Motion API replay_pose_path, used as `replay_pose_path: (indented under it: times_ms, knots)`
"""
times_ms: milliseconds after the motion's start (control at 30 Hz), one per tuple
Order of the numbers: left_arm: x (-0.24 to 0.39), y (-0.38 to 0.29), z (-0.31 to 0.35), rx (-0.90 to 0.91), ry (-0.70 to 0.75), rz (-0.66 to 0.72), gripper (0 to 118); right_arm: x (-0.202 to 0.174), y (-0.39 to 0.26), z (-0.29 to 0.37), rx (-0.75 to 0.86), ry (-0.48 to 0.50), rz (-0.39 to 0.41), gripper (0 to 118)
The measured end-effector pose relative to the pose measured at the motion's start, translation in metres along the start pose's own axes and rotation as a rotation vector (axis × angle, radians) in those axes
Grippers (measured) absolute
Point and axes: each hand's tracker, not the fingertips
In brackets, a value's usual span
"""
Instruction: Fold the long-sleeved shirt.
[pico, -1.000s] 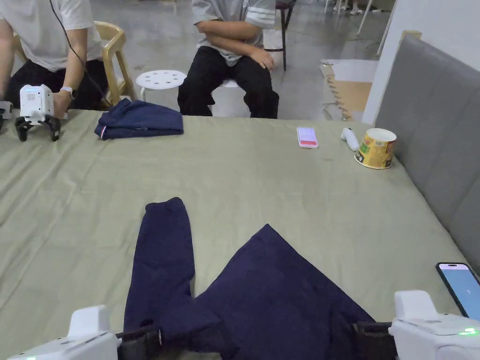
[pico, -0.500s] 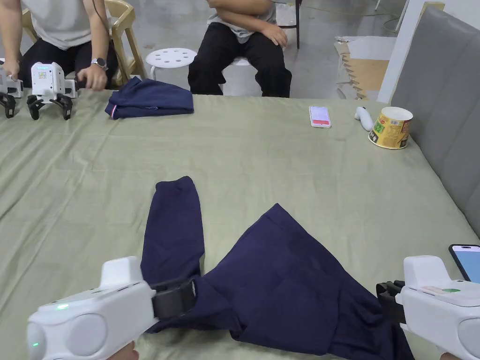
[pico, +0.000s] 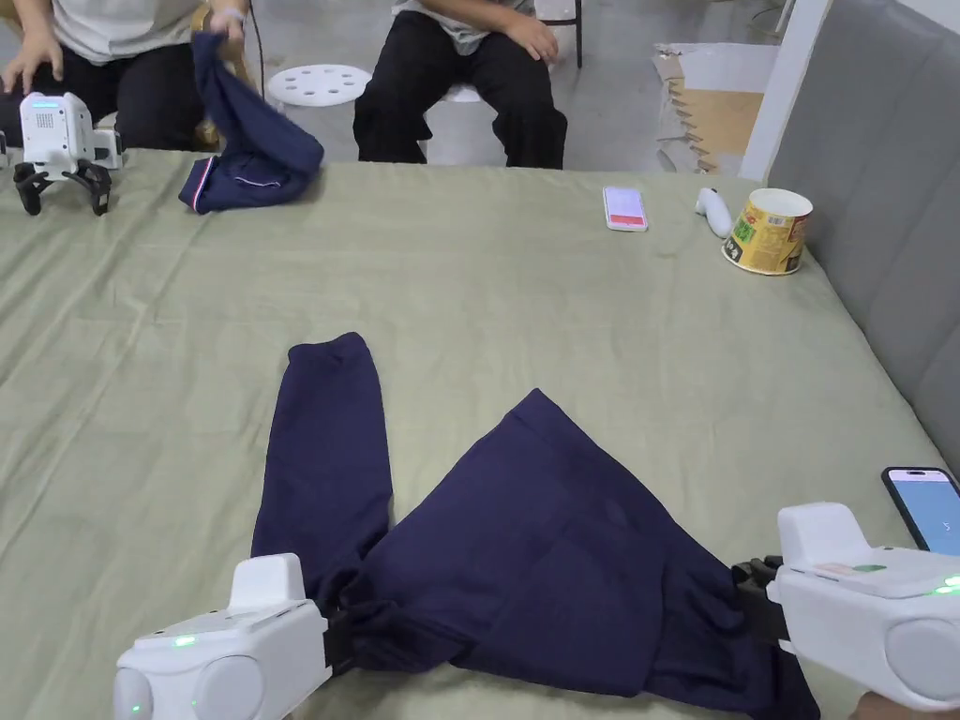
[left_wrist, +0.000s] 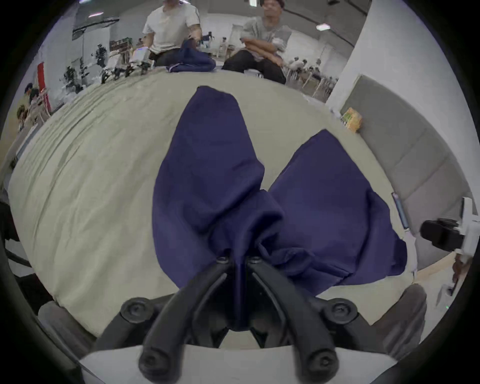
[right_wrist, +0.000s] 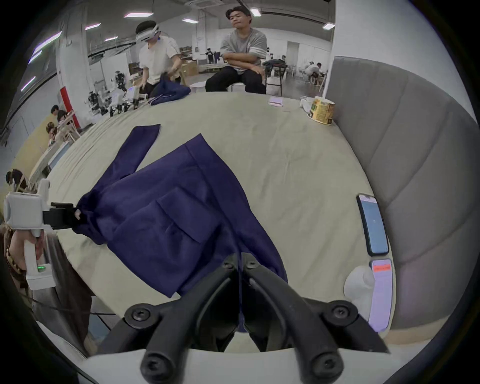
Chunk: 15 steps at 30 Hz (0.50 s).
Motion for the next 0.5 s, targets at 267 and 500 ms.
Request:
replay_pose_path:
  times_ms: [267,500]
  knots:
    - [0.010,-0.004,0.009,0.022,0.016,-0.016,10,-0.035,0.144,-0.052,0.089,0.100,0.160,1]
    - [0.007,-0.008,0.002,0.001,0.014,0.035,10,-0.092,0.218,-0.200,-0.240,0.189,0.420,103]
